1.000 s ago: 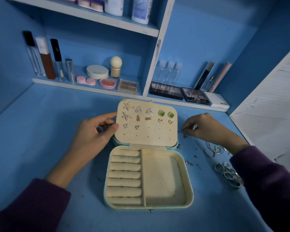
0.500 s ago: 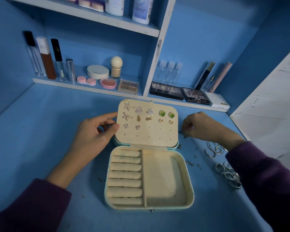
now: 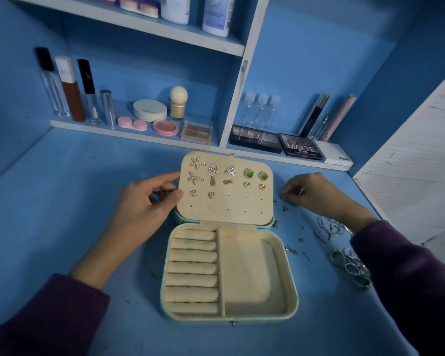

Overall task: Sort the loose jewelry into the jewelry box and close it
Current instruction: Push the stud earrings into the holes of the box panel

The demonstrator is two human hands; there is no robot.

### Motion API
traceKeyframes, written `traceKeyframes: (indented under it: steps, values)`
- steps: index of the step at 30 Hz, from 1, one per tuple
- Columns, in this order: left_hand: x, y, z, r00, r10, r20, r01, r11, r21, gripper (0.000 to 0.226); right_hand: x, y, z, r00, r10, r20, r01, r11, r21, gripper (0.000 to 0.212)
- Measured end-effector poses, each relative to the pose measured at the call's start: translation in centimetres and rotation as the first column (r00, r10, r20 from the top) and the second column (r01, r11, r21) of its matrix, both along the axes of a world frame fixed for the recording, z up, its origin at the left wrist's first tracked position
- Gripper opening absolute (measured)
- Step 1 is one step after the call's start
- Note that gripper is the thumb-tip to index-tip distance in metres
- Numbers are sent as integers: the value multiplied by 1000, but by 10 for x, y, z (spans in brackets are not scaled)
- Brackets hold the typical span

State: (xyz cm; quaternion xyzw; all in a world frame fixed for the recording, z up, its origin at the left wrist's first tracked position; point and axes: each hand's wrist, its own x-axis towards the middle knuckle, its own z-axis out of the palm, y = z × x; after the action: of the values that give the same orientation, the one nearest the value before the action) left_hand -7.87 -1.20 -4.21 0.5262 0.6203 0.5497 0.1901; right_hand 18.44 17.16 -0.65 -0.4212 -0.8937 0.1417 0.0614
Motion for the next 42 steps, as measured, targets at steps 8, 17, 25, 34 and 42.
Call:
traceKeyframes:
  steps: [8,17,25,34,42]
  values:
    - [-1,0,-1,1000,-1,-7,0,1000,-10,43,6,2,-1,997,9,-78,-10,1000,-4,17]
    - [-1,0,-1,1000,-3,-25,2,1000,-10,46,11,0,-1,993,54,-105,-52,998,20,20]
    - [-1,0,-1,1000,-3,-18,3,1000,-15,44,11,2,-3,995,54,-80,-53,998,14,22]
    - [-2,0,-1,1000,-6,-26,6,1000,-8,45,12,2,-10,988,133,-79,-120,982,146,22]
    - [-2,0,-1,999,-3,-39,3,1000,-9,45,14,1,-18,973,218,-76,-188,940,284,29]
